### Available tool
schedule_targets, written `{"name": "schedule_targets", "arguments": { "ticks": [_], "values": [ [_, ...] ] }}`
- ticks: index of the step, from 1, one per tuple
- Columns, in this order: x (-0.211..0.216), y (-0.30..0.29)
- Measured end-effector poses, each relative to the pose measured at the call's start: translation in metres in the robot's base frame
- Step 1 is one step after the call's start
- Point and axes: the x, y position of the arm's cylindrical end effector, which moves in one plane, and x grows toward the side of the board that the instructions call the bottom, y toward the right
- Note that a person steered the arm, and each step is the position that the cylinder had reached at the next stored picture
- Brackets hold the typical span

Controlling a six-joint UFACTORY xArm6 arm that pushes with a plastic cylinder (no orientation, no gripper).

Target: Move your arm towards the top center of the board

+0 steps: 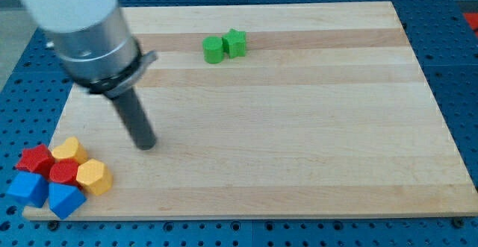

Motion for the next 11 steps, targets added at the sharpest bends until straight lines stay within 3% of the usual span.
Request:
{"name": "schedule_targets", "arguments": {
  "ticks": [1,5,8,11],
  "values": [
    [-0.007,0.035],
    [-0.148,0.195],
    [-0.25,0.186],
    [-0.237,0.135]
  ]
}}
